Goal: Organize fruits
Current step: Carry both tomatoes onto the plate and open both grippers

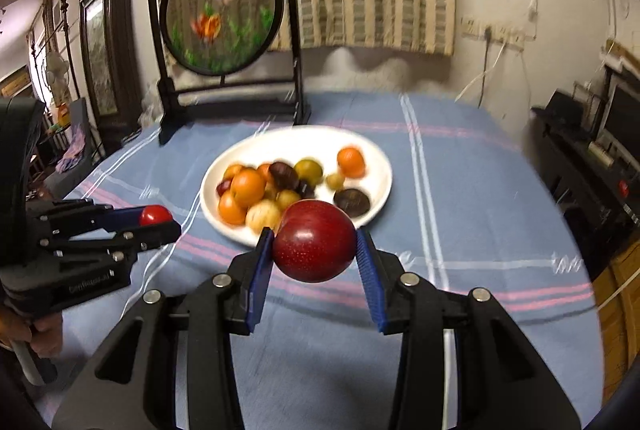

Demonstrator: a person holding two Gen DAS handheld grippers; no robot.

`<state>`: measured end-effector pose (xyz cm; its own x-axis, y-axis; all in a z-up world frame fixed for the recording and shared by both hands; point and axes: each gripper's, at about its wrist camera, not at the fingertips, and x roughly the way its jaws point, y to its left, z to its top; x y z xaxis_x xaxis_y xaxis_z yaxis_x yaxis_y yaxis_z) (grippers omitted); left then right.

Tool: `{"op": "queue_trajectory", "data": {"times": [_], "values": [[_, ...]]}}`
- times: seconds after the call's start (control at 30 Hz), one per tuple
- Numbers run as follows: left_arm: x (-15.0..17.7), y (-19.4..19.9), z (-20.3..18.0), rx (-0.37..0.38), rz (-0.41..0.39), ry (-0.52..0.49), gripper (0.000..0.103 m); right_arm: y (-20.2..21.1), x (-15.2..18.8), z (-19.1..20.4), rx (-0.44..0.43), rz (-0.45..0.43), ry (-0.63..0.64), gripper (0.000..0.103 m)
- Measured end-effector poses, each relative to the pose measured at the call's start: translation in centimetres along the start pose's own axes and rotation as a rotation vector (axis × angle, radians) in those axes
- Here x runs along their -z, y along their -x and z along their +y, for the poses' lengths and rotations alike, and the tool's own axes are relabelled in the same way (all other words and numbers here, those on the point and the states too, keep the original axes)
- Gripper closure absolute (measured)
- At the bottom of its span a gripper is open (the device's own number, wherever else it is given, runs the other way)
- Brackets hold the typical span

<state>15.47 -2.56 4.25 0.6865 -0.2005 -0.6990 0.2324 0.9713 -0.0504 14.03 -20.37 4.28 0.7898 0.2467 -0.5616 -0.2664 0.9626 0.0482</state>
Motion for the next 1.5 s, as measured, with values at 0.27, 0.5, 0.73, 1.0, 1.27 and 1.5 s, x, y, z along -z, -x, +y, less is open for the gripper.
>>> {"op": "queue_trajectory", "data": {"times": [0.27,0.5,0.73,1.0,1.27,1.5], "values": [[-4.6,-1.5,1.5,-0.018,-0.064,0.033,0.072,-2.9,-2.4,1.6,0.015,-0.062,0.095,0.061],[-5.9,-5.6,1.5,-0.022,-0.033,0.035,0.072,-7.4,-2.3,2.6,0.005,-0.006,0.128,0.062],[-6.5,-8.2,1.8,-0.039,-0.009,0.042,0.072,-10.0,-1.6,1.9,0.007,0.035,0.107,0.062],[-6.7,-9.9,2.1,-0.045,0.01,0.057,0.072,-11.8,-1.5,2.3,0.028,0.056,0.143,0.062],[-6.7,-10.2,2.6,-0.071,-0.012,0.079,0.036,-13.1,-1.6,2.5,0.1,0.037,0.185,0.051],[-6.0,-8.8,2.8,-0.088,-0.01,0.097,0.022,-11.3,-1.6,1.5,0.082,0.052,0.125,0.051]]}}
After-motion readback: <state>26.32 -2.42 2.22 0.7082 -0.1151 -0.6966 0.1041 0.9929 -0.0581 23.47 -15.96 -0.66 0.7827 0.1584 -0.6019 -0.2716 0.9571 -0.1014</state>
